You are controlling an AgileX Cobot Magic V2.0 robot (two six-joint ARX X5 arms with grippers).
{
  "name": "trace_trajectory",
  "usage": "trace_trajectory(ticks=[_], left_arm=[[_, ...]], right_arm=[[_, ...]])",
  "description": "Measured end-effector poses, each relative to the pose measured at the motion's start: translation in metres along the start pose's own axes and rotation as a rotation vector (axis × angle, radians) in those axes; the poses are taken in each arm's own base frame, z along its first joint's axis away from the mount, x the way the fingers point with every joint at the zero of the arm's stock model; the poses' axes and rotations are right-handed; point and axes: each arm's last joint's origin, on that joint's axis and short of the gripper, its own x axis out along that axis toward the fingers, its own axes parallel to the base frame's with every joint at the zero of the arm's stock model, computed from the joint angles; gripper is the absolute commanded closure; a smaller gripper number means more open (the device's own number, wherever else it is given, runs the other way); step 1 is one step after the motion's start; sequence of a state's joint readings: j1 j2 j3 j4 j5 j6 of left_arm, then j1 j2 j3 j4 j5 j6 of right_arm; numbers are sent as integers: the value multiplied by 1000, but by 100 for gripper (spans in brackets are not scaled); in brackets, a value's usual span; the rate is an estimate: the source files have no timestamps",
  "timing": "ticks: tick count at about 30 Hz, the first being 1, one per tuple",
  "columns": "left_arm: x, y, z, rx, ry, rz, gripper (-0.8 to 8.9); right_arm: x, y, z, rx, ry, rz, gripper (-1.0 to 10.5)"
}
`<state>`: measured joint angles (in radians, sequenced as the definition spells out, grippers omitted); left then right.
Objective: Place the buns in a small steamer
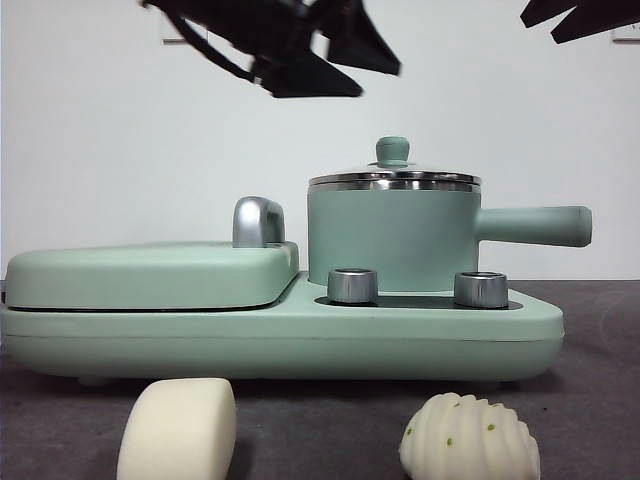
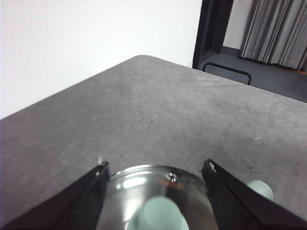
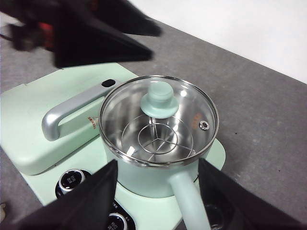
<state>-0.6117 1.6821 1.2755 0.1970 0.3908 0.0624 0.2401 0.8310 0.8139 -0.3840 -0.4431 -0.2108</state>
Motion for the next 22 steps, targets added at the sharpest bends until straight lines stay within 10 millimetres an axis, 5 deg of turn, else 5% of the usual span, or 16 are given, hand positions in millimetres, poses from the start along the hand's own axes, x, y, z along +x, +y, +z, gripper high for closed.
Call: trace_trajectory(ticks=[6,22], left_arm=[[23,2,-15,-25,68,-17,502],[37,3,-40,-11,165,-35,510]], right_arm=[[0,-1,0,0,5,-24,679],[0,-1,0,0,5,-24,678]])
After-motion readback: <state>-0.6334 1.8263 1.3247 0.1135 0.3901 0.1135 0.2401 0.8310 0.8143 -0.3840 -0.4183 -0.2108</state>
